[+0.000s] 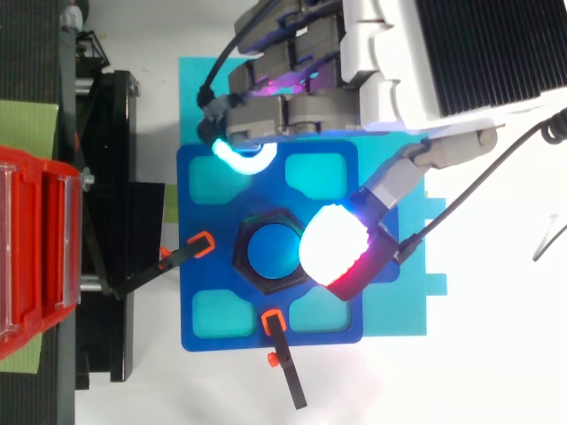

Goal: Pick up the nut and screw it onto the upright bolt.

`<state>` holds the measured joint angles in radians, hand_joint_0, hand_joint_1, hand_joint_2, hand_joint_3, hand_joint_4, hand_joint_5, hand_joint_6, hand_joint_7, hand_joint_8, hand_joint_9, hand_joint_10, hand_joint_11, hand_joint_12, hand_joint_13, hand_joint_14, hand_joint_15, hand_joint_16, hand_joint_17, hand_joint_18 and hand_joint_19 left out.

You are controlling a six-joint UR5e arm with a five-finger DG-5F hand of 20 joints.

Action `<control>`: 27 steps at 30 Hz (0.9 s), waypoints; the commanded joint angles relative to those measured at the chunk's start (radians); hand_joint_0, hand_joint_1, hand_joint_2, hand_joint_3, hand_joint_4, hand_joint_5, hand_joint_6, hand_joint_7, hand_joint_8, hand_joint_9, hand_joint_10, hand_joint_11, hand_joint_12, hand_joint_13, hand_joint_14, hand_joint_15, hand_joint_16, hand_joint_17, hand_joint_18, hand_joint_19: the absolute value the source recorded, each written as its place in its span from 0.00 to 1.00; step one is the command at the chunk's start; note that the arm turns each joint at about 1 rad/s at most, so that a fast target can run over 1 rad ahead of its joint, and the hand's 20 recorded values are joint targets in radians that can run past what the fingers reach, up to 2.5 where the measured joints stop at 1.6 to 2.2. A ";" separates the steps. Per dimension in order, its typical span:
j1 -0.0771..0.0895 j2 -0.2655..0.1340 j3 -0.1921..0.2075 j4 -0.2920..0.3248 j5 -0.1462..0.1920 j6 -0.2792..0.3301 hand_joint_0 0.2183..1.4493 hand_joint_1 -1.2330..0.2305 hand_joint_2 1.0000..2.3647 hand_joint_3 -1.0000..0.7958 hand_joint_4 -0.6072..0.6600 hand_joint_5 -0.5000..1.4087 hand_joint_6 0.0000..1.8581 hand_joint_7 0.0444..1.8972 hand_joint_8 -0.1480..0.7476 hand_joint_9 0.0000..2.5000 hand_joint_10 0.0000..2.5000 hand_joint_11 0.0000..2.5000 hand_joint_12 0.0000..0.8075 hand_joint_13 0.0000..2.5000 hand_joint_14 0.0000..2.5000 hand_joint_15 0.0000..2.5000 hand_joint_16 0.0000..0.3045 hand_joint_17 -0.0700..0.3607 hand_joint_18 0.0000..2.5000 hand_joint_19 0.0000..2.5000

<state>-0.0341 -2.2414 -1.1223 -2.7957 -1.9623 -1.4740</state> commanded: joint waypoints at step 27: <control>0.082 -0.001 -0.067 0.101 0.077 0.011 0.24 0.67 0.00 0.28 0.62 0.21 0.27 0.37 0.38 0.40 0.00 0.00 0.20 0.32 0.00 0.00 0.07 0.27 0.23 0.08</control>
<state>0.0471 -2.2425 -1.1883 -2.6948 -1.8867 -1.4637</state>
